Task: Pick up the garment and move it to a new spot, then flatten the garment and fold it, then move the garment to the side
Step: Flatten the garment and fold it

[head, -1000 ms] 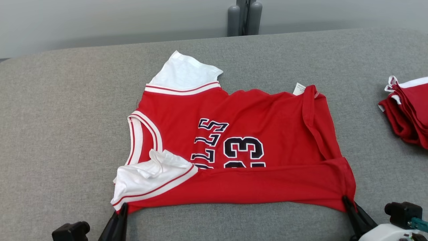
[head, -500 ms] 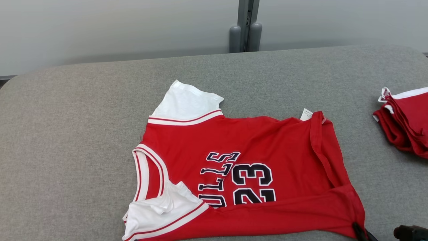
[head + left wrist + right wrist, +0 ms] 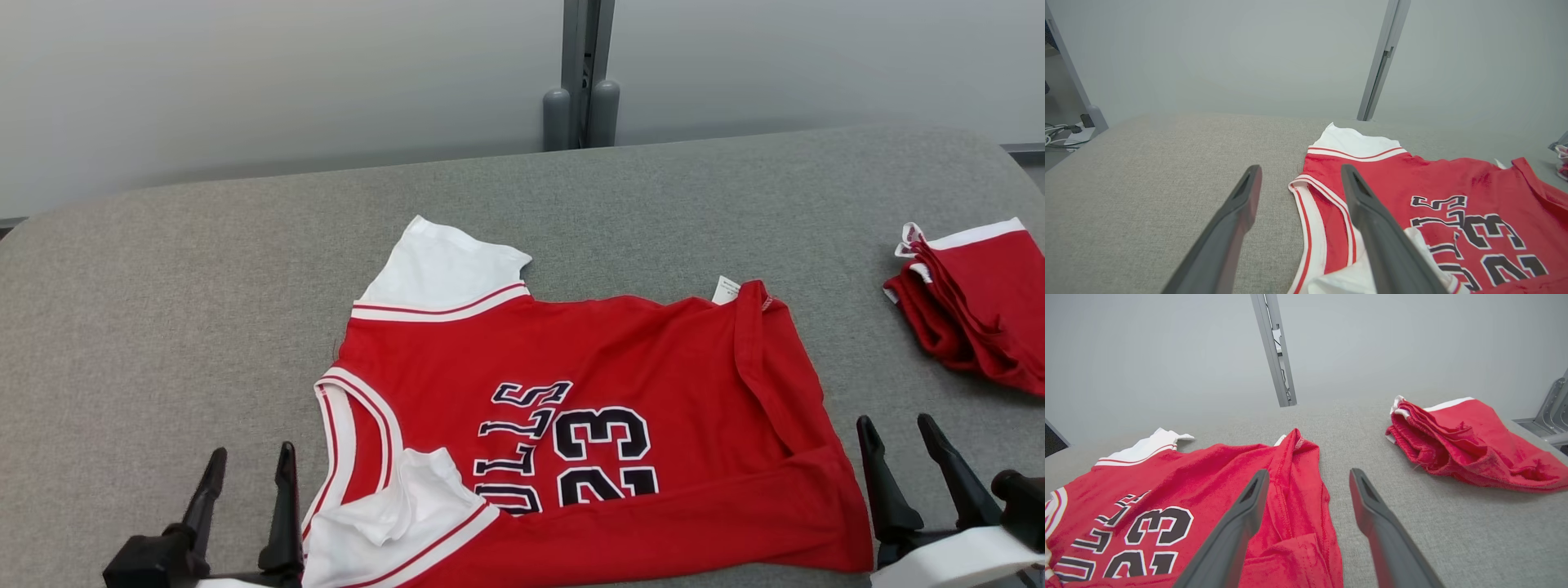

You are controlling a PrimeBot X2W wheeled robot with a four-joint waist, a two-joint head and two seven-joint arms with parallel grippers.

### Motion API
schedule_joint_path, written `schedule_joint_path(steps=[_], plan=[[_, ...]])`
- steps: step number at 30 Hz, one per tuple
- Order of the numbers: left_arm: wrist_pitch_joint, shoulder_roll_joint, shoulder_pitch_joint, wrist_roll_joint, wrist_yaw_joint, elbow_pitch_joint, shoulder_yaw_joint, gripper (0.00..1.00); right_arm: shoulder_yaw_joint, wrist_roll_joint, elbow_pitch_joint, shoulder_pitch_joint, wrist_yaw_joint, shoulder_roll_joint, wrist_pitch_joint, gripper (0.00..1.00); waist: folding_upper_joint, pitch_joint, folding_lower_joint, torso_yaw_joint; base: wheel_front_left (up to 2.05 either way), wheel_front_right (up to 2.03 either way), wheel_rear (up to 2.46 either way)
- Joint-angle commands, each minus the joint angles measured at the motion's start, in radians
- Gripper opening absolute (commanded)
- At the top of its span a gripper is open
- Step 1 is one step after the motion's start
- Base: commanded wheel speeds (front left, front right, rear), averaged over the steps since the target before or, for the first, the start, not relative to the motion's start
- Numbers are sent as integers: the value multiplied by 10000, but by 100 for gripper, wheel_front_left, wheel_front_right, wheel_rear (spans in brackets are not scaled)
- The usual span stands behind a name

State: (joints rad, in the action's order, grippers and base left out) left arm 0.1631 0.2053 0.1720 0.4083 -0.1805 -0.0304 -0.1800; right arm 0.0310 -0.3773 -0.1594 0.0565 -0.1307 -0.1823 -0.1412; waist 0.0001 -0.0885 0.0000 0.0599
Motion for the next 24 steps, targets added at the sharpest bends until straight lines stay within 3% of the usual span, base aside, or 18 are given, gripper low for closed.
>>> schedule_joint_path(steps=[1,10,24], plan=[[233,132,-315,-246,-153,-26,91,100,-186,328,443,-105,-1,166,24,100,-1,91,0,54,0,0,0],[274,243,-556,-537,-427,-45,125,100,-703,1124,1944,216,-1,847,480,100,-1,187,0,15,0,0,0],[251,262,-1479,-598,-299,-109,-85,100,-847,1072,2432,100,-1,1081,721,100,-1,-471,0,-20,0,0,0]])
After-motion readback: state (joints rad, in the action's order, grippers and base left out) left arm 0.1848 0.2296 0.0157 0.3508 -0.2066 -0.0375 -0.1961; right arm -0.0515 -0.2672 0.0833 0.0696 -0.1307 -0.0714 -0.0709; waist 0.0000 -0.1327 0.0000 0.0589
